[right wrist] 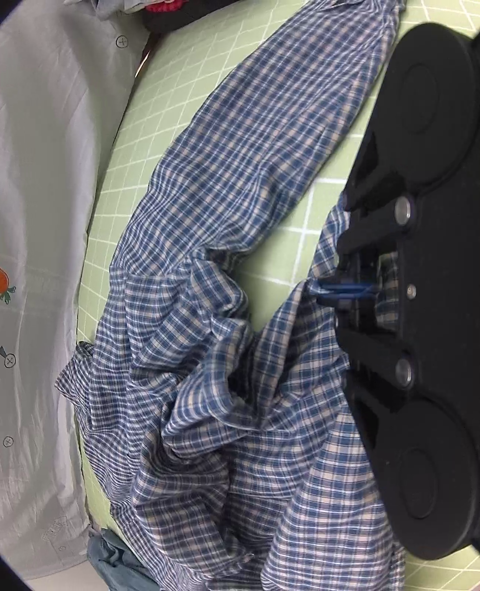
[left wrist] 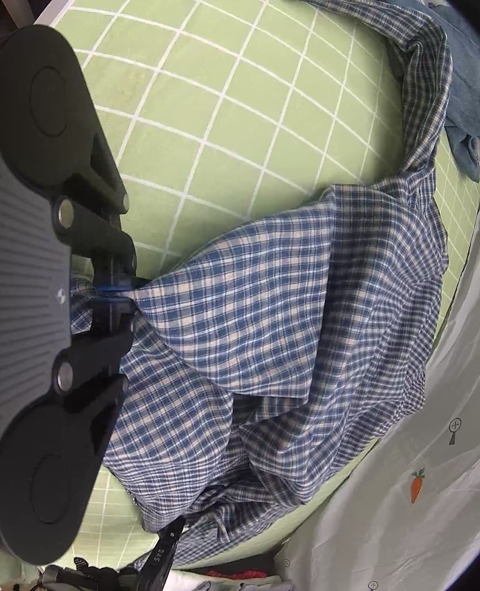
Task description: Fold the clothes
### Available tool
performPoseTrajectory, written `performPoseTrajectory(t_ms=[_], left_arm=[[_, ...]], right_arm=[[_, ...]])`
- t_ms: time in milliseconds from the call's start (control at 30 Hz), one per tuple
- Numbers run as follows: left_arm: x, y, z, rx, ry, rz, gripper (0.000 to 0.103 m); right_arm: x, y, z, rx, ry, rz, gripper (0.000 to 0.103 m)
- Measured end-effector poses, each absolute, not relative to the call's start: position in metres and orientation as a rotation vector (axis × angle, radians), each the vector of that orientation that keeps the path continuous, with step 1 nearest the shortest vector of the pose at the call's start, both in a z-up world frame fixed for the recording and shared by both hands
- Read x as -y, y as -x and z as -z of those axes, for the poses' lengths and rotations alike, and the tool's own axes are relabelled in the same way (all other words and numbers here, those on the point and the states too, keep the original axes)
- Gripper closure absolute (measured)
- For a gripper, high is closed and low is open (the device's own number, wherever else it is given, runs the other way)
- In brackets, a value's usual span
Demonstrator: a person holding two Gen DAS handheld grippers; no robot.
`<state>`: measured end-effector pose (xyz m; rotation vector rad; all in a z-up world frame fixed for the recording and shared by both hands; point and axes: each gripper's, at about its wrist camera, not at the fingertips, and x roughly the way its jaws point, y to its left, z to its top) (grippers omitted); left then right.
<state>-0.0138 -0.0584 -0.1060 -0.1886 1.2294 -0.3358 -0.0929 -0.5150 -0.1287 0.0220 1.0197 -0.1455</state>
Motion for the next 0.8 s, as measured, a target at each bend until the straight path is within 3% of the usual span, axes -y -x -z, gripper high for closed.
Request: performPoseTrajectory(t_ms=[400,500,567,600,633,667,733,800], left_arm=[[0.002,0.026,0.1,-1.228,0.163,0.089,0.101],[0.002,0.02,0.097,-1.225,0.149,0.065,0.092],[0.004,0.015,0.089,-1.201,0.13,0.058,0.075],[0.003,0.011,0.083,-1.183,0.126,0.051,0.061],[0.003,0.007,0.077,-1.165,0.122,0.044,0.047],[0.003,0.003,0.071,-1.148,0.119,0.037,0.042],[-0.002,-0.009,0.058,-1.104,0.14,0.024,0.032],[-0.008,-0.022,0.047,-1.062,0.164,0.002,0.029]], right_arm=[[0.49,0.203,0.126,-1.154,-0.279,0.12,0.101],[0.485,0.204,0.123,-1.143,-0.274,0.109,0.097],[0.489,0.199,0.113,-1.101,-0.27,0.143,0.08],[0.493,0.194,0.106,-1.072,-0.273,0.163,0.062],[0.496,0.19,0.1,-1.043,-0.275,0.183,0.055],[0.5,0.186,0.093,-1.014,-0.278,0.203,0.053],[0.507,0.177,0.081,-0.955,-0.281,0.243,0.032],[0.512,0.155,0.072,-0.9,-0.247,0.281,0.021]])
